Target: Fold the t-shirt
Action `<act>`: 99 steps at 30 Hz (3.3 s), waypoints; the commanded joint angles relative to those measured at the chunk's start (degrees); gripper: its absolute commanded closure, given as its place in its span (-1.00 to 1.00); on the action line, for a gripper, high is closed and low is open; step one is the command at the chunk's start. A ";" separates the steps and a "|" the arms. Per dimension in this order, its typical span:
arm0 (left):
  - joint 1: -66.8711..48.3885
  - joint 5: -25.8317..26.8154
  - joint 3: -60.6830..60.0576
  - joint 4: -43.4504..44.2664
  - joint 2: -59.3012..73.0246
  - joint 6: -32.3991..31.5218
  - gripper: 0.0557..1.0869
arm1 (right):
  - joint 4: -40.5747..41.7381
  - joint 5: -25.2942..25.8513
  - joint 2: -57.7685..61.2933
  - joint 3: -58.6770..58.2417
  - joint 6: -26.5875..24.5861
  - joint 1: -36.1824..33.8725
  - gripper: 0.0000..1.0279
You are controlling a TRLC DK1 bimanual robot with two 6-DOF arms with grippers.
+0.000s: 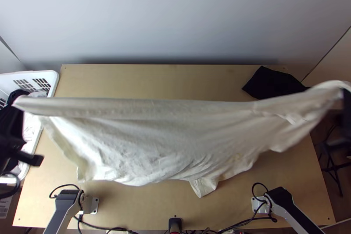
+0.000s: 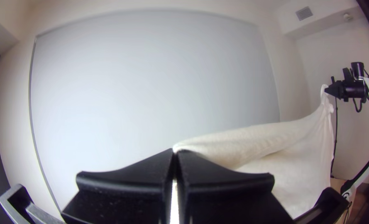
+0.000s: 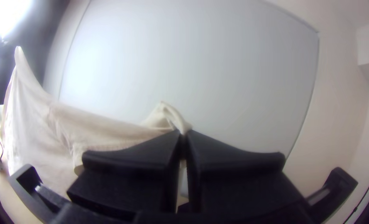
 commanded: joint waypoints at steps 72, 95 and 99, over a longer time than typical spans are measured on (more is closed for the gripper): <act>-1.91 -16.14 -7.06 59.58 83.08 -1.38 0.93 | 44.15 -4.35 87.48 10.30 2.10 -7.23 0.95; -0.68 -15.35 -28.15 62.21 66.21 -2.87 0.93 | 52.76 -4.35 64.63 -23.28 3.42 -3.36 0.95; -0.77 -15.35 -31.67 62.04 62.34 -3.75 0.93 | 52.76 -4.35 60.06 -27.41 4.57 -2.66 0.95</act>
